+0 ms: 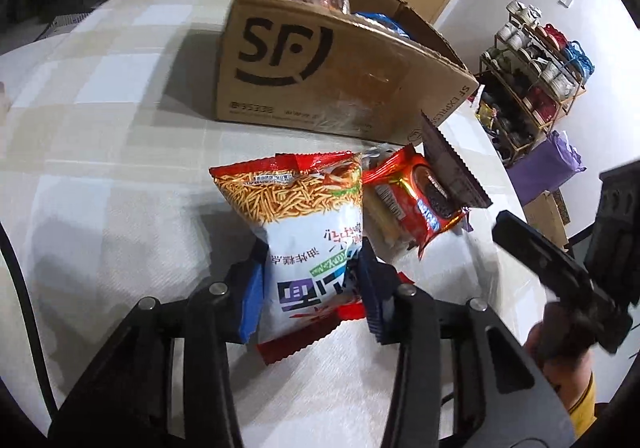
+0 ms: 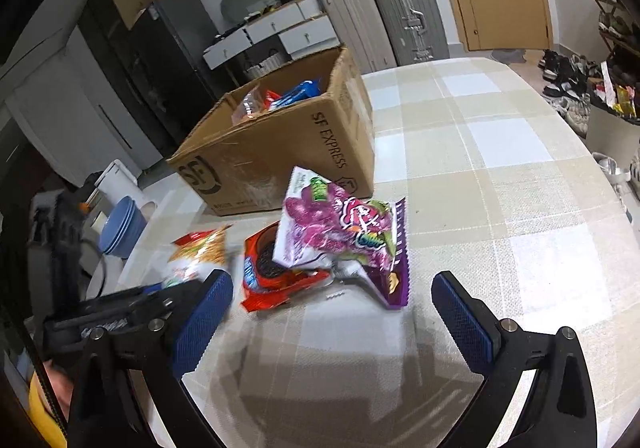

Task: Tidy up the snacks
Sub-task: 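Grasp the white noodle-snack bag with the left tool while the right tool grasps the purple grape candy bag, then lift the noodle bag and grape candy bag toward the cardboard box with both tools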

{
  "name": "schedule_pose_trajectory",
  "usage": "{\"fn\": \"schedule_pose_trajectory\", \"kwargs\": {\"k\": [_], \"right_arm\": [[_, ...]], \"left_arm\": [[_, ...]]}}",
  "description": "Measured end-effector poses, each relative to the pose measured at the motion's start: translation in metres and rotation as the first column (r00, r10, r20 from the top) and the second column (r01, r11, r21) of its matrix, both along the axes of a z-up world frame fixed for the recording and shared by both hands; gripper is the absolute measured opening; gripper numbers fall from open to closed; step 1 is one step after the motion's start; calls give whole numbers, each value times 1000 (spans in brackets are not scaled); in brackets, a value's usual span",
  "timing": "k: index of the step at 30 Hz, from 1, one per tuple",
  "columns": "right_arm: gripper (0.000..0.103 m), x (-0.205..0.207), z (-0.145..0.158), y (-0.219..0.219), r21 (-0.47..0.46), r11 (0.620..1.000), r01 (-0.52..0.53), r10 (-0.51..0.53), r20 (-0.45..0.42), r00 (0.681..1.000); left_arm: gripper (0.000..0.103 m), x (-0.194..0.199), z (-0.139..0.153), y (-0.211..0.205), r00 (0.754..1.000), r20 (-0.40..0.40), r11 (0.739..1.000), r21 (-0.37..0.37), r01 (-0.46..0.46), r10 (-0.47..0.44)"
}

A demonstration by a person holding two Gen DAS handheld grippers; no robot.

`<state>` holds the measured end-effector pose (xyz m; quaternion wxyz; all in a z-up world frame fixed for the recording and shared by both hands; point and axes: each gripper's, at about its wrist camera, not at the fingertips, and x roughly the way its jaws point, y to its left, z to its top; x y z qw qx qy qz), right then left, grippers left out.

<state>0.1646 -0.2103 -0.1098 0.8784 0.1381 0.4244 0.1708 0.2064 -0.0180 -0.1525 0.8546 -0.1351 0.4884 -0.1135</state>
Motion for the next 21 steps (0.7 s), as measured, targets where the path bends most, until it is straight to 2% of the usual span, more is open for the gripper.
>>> {"fn": "schedule_pose_trajectory", "kwargs": {"k": [5,7,11,14,19,21], "right_arm": [[102,20,3,0,5,1000,10,-10,-19,1000],[100,29,4,5,-23,1000,8,-8,-26,1000],[74,43,-2,10,-32,999,-5,3,-43,999],[71,52,-14,16,-41,999,-22,18,-85,996],[69,55,-16,19,-73,997,-38,32,-76,997],[60,55,-16,16,-62,997,-41,36,-76,996]], "left_arm": [[38,-8,8,11,1000,17,1000,-14,-13,13],[38,-18,8,22,1000,13,1000,-21,-22,22],[38,-38,6,40,999,8,999,-26,-34,34],[38,-55,0,53,999,3,999,-35,-36,36],[38,-71,-1,70,999,7,998,-41,-53,54],[38,-73,-1,71,999,8,998,-42,-53,54]]}}
